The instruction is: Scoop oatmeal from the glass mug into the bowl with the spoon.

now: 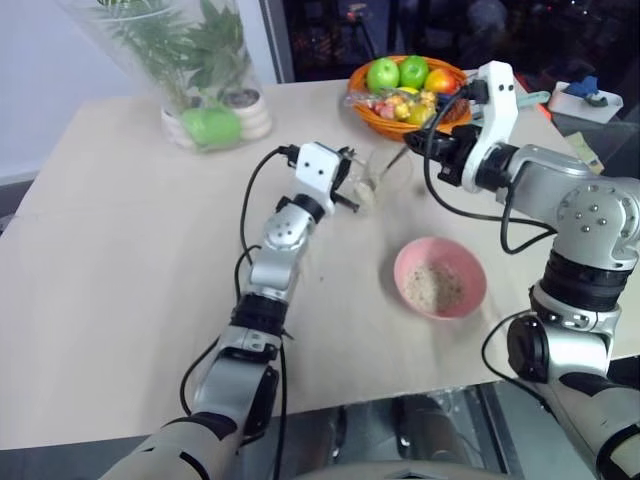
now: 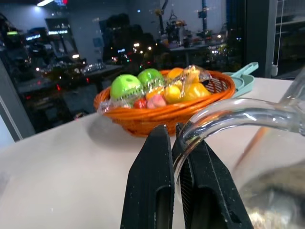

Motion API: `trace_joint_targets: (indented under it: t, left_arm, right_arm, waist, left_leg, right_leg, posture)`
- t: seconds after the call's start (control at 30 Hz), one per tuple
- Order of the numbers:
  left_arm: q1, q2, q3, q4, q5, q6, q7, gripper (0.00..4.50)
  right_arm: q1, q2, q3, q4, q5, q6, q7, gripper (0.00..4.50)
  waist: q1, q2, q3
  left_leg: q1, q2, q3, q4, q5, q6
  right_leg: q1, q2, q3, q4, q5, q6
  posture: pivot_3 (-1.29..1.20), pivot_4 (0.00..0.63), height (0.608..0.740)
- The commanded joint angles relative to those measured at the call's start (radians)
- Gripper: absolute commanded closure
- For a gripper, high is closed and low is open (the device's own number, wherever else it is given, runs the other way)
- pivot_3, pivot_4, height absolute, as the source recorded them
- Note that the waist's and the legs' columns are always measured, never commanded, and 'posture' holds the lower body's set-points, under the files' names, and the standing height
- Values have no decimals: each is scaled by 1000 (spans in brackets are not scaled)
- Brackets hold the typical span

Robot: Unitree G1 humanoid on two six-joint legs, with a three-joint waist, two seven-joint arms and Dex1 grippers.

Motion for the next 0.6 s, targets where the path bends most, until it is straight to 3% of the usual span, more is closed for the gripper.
trace_joint_targets:
  t: [0.03, 0.33, 0.6]
  left_arm:
    - [-35, 3, -5, -11, 4, -33, -8, 4437]
    - [-37, 18, -45, -52, 10, -26, -99, 4437]
    - [-44, 34, -51, -35, 2, -22, -170, 4437]
  right_arm:
    - [-51, 43, -141, -17, 54, 81, -66, 4500]
    - [-81, 96, -395, -17, 134, 266, -185, 4500]
    - [-63, 94, -525, 40, 376, 266, -433, 4500]
  waist:
    - [0, 0, 0]
    - [-1, 0, 0]
    - [-5, 0, 0]
  left_leg:
    - [0, 0, 0, 0, 0, 0]
    - [0, 0, 0, 0, 0, 0]
    - [0, 0, 1, 0, 0, 0]
  right_leg:
    - [0, 0, 0, 0, 0, 0]
    - [0, 0, 0, 1, 0, 0]
    - [-1, 0, 2, 2, 0, 0]
  posture:
    - [0, 150, 740]
    - [0, 150, 740]
    - [0, 150, 740]
